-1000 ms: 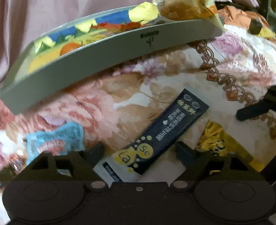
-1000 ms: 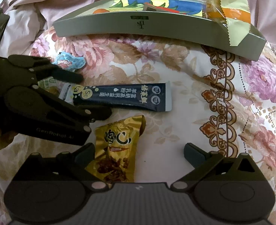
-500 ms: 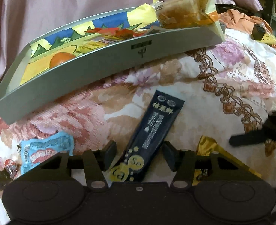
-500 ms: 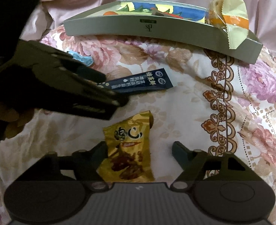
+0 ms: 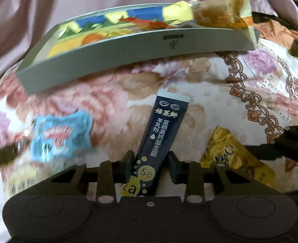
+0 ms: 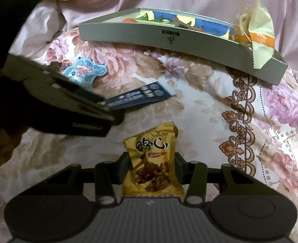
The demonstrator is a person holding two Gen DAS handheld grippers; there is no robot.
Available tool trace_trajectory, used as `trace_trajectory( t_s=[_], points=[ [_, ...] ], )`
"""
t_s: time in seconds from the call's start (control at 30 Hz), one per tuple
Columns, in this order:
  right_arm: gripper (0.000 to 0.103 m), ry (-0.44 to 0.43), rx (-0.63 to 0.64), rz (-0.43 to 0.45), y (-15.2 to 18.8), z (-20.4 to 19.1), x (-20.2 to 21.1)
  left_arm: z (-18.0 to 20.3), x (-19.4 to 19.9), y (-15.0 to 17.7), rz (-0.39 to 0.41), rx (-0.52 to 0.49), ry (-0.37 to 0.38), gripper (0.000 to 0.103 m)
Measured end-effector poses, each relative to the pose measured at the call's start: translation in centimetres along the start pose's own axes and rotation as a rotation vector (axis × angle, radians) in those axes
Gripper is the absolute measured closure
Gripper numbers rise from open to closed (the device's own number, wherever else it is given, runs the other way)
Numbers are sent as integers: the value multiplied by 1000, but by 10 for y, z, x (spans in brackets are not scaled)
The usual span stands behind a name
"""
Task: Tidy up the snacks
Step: 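Grasp the blue milk-powder stick with the left tool while the right tool grasps the gold packet, then lift the blue stick and gold packet and carry both toward the grey tray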
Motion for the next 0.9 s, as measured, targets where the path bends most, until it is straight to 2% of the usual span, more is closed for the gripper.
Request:
trace_trajectory(
  t_s=[0.27, 0.37, 0.5, 0.6, 0.77, 0.9],
  points=[
    [55, 19, 38, 45, 0, -5, 1, -7, 29, 35, -1, 91, -73, 70],
    [56, 19, 66, 63, 1, -9, 2, -11, 40, 48, 0, 163, -95, 70],
    [56, 12, 100, 76, 2, -15, 6, -15, 53, 66, 1, 237, -93, 70],
    [56, 0, 115, 80, 3, -19, 9, -19, 61, 77, 16, 280, -65, 69],
    [54, 3, 143, 85, 5, -24, 9, -26, 60, 81, 48, 298, -32, 63],
    [50, 16, 156, 89, 6, -24, 4, -25, 53, 77, 85, 270, -37, 50]
  ],
)
Point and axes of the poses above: each gripper's, at about its wrist camera, not at the fingertips, and x roughly against the way its jaws point, z to its right, y to its underside, the point moved 3 cm from there along -x, roughly the way its jaws point, and after that the axes turned 7 degrees about x, right-handed, at the moved point
